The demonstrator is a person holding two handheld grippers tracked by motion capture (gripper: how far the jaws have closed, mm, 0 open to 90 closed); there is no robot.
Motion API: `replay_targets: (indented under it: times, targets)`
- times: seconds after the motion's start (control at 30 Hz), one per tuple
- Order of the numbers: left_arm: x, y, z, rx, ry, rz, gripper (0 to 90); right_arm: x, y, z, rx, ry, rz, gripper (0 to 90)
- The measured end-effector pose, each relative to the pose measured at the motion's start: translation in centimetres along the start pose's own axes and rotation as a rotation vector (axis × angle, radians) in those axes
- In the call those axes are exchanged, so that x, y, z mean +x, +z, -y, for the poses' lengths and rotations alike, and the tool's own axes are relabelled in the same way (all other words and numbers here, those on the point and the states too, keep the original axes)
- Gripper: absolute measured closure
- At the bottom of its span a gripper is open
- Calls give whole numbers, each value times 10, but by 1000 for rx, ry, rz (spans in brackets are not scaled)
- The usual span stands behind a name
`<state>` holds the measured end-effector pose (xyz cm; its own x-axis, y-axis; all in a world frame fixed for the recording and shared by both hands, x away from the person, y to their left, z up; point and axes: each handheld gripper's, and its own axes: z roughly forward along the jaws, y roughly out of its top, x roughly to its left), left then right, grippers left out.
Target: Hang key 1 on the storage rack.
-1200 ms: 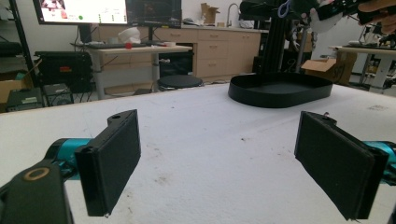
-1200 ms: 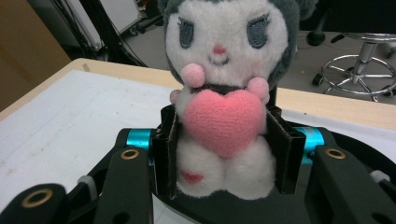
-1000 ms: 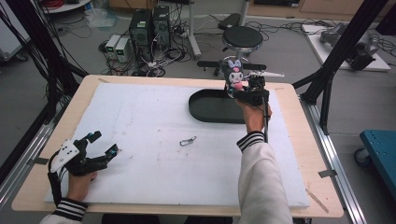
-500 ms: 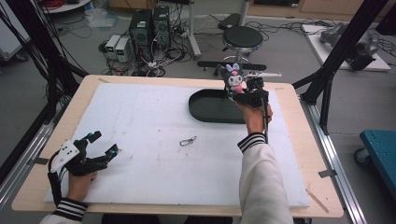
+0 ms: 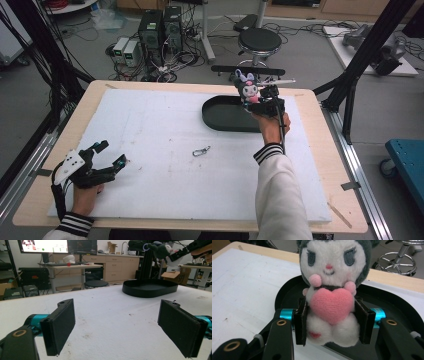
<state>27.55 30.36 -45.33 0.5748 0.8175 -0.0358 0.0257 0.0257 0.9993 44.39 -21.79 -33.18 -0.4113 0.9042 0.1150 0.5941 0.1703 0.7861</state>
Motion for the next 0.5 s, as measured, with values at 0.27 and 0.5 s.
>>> replay_targets:
  times: [0.27, 0.5]
  targets:
    - [0, 0, 0, 0, 1, 0, 149, 1, 11, 1, 22, -12, 9, 531]
    - [0, 0, 0, 1, 0, 1, 149, 0, 20, 2, 44, -14, 12, 532]
